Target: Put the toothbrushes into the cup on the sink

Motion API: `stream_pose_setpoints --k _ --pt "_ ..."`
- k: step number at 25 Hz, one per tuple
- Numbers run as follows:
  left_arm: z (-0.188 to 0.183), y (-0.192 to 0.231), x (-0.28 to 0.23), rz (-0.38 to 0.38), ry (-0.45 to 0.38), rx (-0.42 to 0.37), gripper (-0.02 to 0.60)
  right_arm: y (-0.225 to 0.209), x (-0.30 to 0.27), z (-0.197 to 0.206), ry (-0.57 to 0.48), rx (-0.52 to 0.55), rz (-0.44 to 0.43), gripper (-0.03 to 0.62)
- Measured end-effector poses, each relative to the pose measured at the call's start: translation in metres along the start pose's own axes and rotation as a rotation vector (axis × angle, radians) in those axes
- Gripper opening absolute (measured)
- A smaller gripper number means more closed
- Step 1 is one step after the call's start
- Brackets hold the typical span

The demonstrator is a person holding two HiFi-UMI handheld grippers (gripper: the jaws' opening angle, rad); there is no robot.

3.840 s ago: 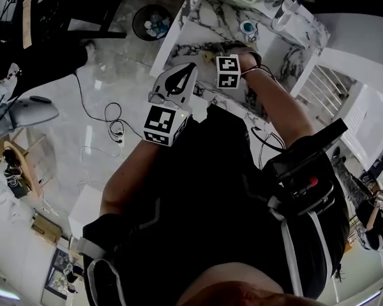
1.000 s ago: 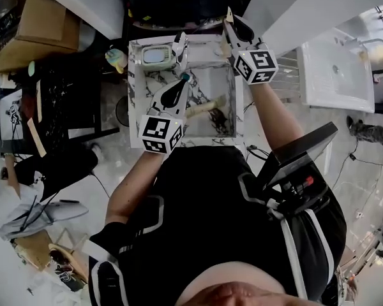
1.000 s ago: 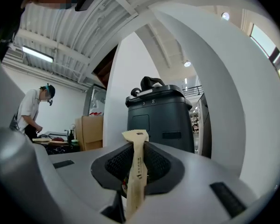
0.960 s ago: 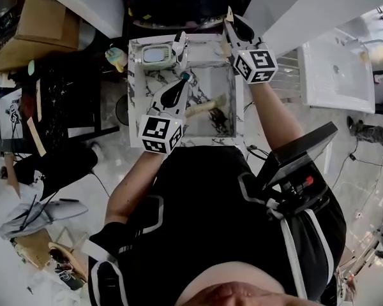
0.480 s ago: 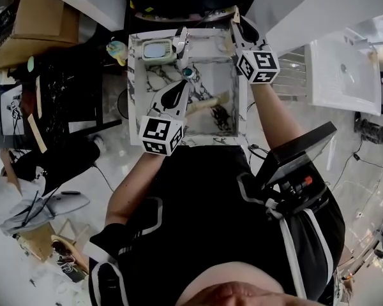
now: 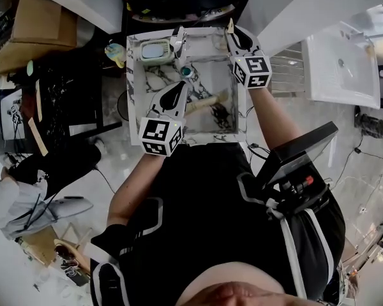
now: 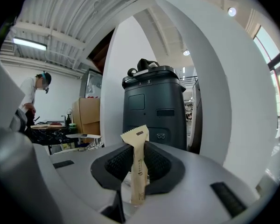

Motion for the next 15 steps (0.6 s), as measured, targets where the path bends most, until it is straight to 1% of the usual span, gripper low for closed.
stream_pose_setpoints --k 4,10,11,13,15 --pt "0.001 -0.002 0.006 -0.002 -0.008 0.004 0.006 -0.003 0.003 0.008 0.026 0.005 0.026 0.073" --pt "0.001 -0.001 0.018 -0.019 -0.024 0.007 0.006 -0.001 0.001 0.012 0.067 0.026 0.028 0.074" --pt "0.0 0.0 0.02 -0.021 -0.03 0.007 0.006 -0.001 0.001 0.013 0.078 0.024 0.033 0.081" --pt "-0.002 0.002 0.024 -0.026 -0.04 0.003 0.006 -0.002 0.003 0.014 0.097 0.023 0.04 0.128" --pt "-0.005 0.004 0.028 -0.035 -0.045 -0.013 0.006 0.001 0.005 0.012 0.111 0.037 0.037 0.15"
Point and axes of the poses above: the fingertips, and each gripper's own axes: x backward along the fingers, y to its left, z out of its underside, the point moved 1 cm from there along x, backward along the fingers, and after that the axes turned 4 degrees about -x, right-handed, at the moved point
